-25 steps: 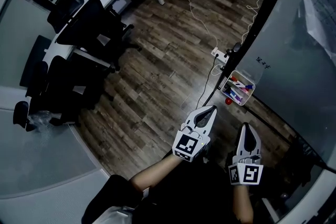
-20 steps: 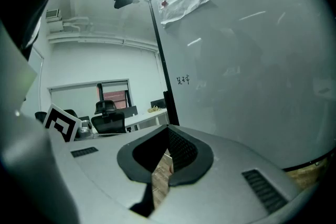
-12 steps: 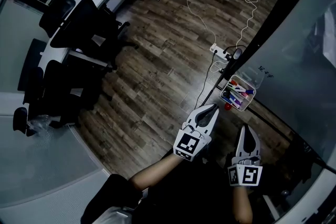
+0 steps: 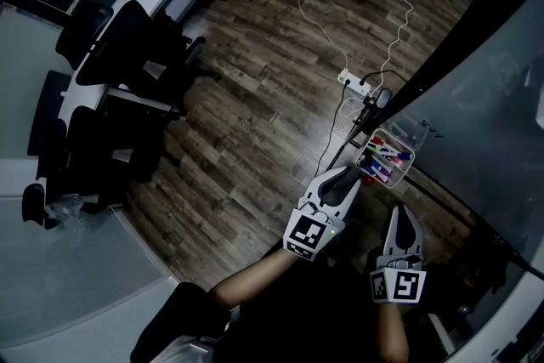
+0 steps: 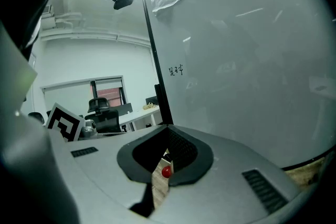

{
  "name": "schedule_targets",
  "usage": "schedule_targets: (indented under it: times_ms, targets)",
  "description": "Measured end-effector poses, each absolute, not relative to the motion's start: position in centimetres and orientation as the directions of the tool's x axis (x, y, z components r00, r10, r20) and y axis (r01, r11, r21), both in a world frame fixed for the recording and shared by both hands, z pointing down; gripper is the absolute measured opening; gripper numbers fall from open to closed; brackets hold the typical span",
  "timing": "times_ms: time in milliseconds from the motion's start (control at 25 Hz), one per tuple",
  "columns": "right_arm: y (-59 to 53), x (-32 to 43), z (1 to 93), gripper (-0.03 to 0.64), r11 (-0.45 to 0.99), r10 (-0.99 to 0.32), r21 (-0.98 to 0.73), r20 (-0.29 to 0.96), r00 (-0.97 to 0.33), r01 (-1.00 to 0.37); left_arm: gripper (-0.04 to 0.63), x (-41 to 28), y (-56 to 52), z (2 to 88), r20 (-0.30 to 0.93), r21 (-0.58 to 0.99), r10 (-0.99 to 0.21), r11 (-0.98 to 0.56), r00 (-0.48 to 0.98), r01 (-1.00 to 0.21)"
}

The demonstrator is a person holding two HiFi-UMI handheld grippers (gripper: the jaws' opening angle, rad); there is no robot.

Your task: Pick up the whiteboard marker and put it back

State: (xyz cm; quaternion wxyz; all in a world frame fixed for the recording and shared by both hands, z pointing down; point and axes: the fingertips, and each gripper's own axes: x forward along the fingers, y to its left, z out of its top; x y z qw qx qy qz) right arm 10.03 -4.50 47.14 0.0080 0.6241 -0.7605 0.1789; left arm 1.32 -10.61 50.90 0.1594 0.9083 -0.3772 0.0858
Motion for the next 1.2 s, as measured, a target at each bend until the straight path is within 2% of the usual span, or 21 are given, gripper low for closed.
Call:
schedule_targets:
  times_ms: [440,1200]
  targets:
    - [-5.4,10.5,47.7,0.011,0.137,-0.944,-0.257,0.259,-0.204,-0.957,0.114,2.4,-12.1,51.5,0.295,0.207,-0.632,-0.69,0.717,-0.694]
    - [-5.5,11.5,48.0,0.012,0.106,-0.946,-0.251,0.273,-0.175,-0.962,0.114,2.6,-12.8,51.5,0.279,0.216,-0.628,-0.696,0.726,-0.685]
